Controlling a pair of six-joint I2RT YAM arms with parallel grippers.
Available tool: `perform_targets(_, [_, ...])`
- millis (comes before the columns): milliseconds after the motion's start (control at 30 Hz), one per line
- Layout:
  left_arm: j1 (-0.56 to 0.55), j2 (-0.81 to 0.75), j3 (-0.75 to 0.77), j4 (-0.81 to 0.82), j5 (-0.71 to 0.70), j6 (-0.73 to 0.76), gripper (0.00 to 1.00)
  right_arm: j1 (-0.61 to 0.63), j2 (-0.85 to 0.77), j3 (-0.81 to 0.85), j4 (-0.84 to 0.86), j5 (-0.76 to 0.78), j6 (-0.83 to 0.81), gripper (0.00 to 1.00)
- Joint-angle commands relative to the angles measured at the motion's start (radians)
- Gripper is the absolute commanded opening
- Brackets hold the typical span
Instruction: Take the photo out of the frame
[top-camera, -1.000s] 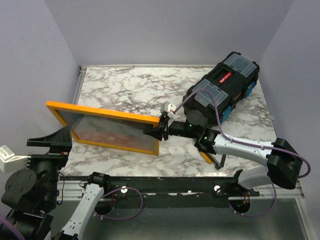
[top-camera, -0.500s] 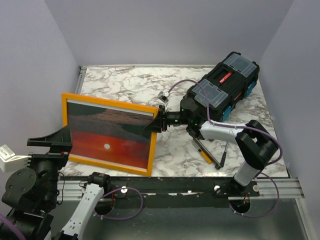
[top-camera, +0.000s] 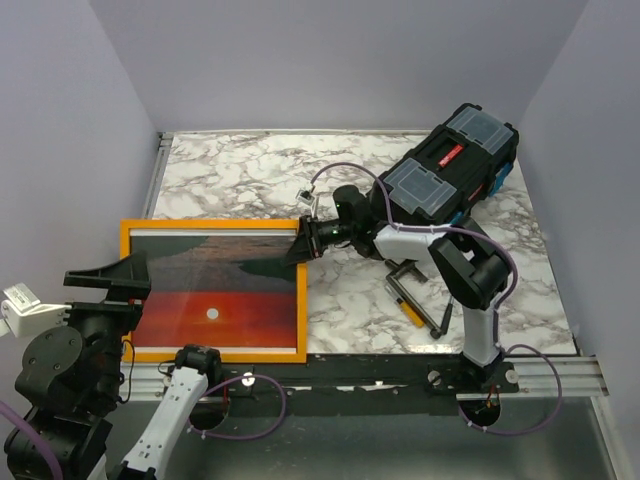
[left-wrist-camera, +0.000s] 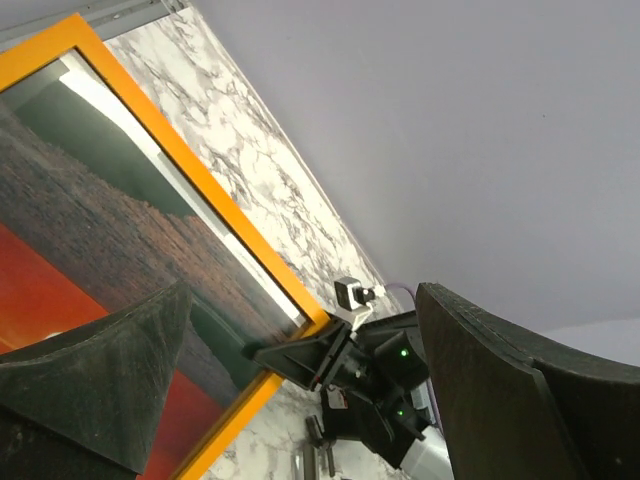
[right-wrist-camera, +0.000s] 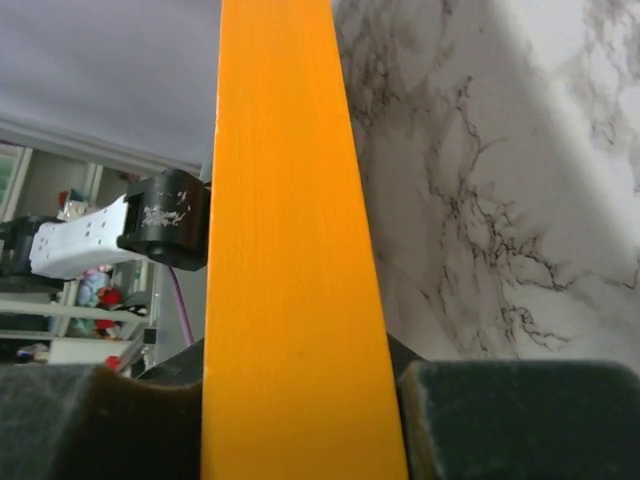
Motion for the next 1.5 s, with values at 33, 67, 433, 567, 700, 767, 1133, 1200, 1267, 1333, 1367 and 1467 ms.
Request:
perform_targets(33, [0.004,-0.015,-0.008,0.015,0.028,0.003,0.98,-0.046,0.125,0.106,-0.179,0.071,-0.15,0.0])
perform_targets(67, [0.004,-0.017,-0.012,0.014,0.026,0.001,0.98,-0.051,0.145,0.126,-0.205,0.08,-0.16,0.0])
perform_targets(433, [0.004,-0.014,-0.047,0.035,0.051,-0.004,0.99,-0.107,0.277,0.304,-0.367,0.159,-0.192,0.01])
perform_targets(567, [0.004,-0.015,-0.05,0.037,0.054,-0.002,0.98,-0.116,0.322,0.349,-0.423,0.195,-0.196,0.01])
perform_targets(700, [0.004,-0.017,-0.057,0.038,0.055,-0.001,0.98,-0.123,0.352,0.37,-0.44,0.215,-0.201,0.0])
perform_targets(767, [0.004,-0.016,-0.06,0.037,0.057,0.001,0.98,-0.129,0.364,0.387,-0.455,0.236,-0.192,0.01])
perform_targets(1133, [0.004,-0.009,-0.083,0.044,0.079,-0.003,0.98,-0.153,0.441,0.538,-0.596,0.309,-0.185,0.0])
perform_targets(1200, [0.004,-0.007,-0.084,0.044,0.086,-0.004,0.98,-0.153,0.457,0.561,-0.634,0.314,-0.195,0.01])
perform_targets(1267, [0.004,-0.006,-0.083,0.045,0.09,-0.004,0.98,-0.153,0.447,0.543,-0.636,0.319,-0.206,0.0])
perform_targets(1333, [0.004,-0.006,-0.083,0.047,0.088,-0.001,0.98,-0.153,0.427,0.513,-0.625,0.335,-0.208,0.0])
perform_targets(1367, [0.004,-0.004,-0.086,0.047,0.087,-0.001,0.98,-0.152,0.422,0.504,-0.629,0.349,-0.208,0.0])
perform_targets(1467, [0.004,-0.001,-0.095,0.053,0.092,0.003,0.99,-0.151,0.395,0.486,-0.642,0.378,-0.196,0.06])
